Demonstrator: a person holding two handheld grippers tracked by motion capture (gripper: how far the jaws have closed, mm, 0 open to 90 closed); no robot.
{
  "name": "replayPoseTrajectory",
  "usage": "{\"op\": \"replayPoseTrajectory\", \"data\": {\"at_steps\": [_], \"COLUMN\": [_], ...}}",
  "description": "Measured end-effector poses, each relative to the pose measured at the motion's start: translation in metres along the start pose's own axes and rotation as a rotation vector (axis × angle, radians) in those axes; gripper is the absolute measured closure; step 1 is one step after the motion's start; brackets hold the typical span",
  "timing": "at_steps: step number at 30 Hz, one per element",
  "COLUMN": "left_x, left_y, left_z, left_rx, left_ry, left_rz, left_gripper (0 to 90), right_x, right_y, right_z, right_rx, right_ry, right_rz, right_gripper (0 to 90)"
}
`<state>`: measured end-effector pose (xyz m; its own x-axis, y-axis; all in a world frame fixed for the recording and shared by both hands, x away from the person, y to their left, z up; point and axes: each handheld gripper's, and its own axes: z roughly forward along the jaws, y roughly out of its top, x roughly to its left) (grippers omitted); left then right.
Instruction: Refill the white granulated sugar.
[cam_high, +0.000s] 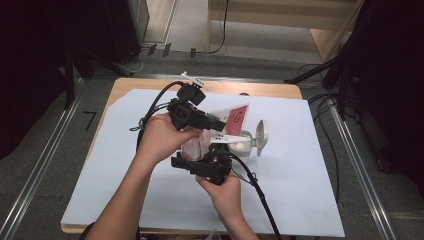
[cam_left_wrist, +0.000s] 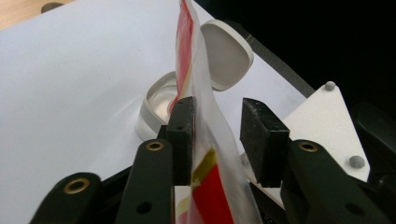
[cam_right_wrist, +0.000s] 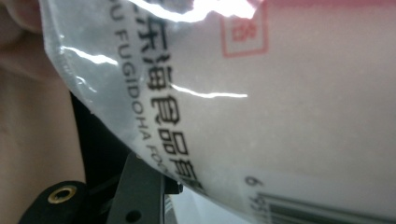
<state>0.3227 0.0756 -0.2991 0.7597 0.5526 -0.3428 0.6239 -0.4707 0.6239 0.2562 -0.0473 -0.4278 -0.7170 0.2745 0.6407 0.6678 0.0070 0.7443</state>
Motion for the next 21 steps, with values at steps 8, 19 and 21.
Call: {"op": "replayPoseTrajectory", "data": {"at_steps": [8, 19, 21], "left_x": [0.003, 0.007, 0.008], "left_y": [-0.002, -0.007, -0.007], "left_z": [0.001, 0.004, 0.004], "left_rx": [0.048, 0.115, 0.127], "left_ry": [0.015, 0.014, 0.007], "left_rz": [0.018, 0.031, 0.031], "left_gripper": [71.7, 76.8, 76.6], "right_x": [-0.001, -0.003, -0.003], "right_y": [-0.006, -0.015, -0.017], "right_z": [0.003, 0.008, 0.008], "right_rx": [0.002, 0.018, 0.017], "right_ry": [-0.018, -0.047, -0.048], "right_rz": [-0.042, -0.088, -0.094], "right_gripper": [60.8, 59.2, 59.2]}}
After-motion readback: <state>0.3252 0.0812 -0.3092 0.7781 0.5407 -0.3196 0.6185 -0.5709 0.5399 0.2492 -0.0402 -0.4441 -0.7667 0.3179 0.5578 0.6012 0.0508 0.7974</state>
